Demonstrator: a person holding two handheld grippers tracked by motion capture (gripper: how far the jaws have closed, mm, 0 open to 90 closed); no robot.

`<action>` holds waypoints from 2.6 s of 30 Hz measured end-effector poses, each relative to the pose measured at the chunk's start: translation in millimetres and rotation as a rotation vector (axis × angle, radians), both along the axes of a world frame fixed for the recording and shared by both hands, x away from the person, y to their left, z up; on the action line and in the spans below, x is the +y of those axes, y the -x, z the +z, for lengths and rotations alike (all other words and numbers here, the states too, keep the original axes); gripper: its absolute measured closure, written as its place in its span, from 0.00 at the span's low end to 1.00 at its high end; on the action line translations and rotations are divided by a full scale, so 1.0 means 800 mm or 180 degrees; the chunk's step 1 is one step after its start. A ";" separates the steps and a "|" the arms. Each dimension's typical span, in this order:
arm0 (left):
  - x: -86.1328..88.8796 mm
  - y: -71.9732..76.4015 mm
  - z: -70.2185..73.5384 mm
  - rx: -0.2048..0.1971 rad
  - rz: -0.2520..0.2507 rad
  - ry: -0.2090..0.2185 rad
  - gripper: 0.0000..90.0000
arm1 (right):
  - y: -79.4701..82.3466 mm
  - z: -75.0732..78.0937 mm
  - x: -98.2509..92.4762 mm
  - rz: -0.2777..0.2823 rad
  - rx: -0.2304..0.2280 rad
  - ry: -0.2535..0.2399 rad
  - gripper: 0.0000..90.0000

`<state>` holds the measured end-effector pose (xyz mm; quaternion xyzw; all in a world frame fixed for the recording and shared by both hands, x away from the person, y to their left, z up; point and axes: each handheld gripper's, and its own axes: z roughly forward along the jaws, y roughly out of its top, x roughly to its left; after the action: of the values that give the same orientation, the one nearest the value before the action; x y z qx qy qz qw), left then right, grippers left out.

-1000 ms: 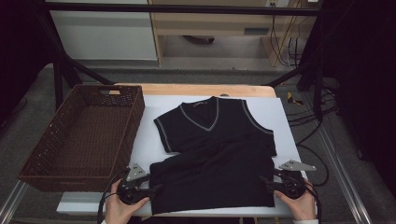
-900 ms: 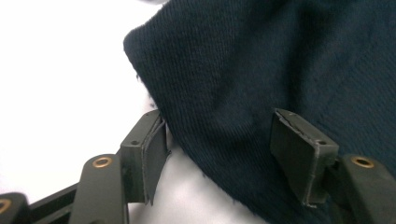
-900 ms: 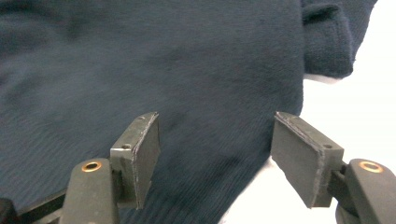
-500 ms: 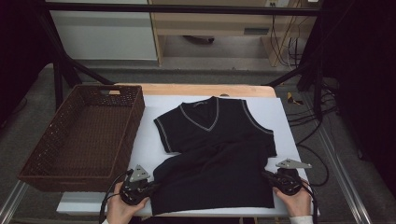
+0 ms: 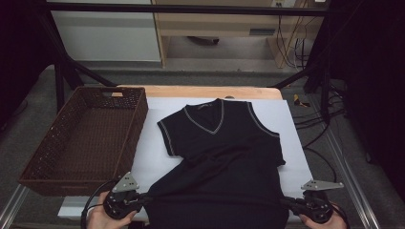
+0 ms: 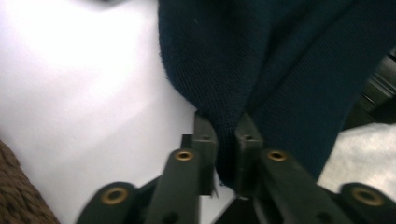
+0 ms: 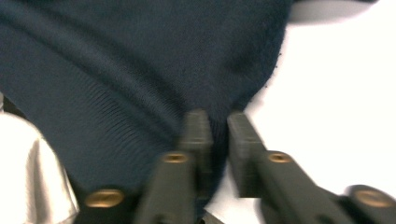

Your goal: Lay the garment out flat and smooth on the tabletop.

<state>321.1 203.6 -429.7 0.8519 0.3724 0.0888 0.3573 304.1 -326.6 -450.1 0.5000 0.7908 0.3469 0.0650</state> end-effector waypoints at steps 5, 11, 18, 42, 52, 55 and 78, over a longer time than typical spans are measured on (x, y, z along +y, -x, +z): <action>-0.012 -0.016 -0.002 -0.0233 0.0163 0.0082 0.53 | -0.022 -0.017 0.007 -0.0210 -0.0461 0.0085 0.46; -0.032 -0.049 -0.019 -0.0320 0.0323 0.0055 0.50 | -0.055 -0.028 0.023 -0.0293 -0.0573 0.0197 0.43; -0.046 -0.076 -0.054 -0.0191 0.0323 -0.0184 0.50 | -0.066 -0.038 0.034 -0.0256 -0.0603 0.0276 0.52; 0.012 0.001 0.011 -0.0187 0.0262 -0.0098 0.95 | -0.007 -0.004 0.001 -0.0119 0.0038 -0.0075 0.79; -0.035 -0.058 -0.027 -0.0262 0.0384 -0.0288 0.58 | -0.043 -0.024 0.010 -0.0422 -0.0568 0.0152 0.41; -0.040 -0.076 -0.042 -0.0233 0.0425 -0.0347 0.57 | -0.057 -0.034 0.017 -0.0416 -0.0598 0.0289 0.43; -0.012 -0.039 -0.003 -0.0489 0.0608 -0.0394 0.97 | -0.078 -0.032 0.013 -0.0523 -0.0537 0.0413 0.89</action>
<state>352.4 194.3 -431.7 0.8237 0.4172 0.2101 0.3215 366.2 -316.2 -475.3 0.5269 0.7597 0.3293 0.1917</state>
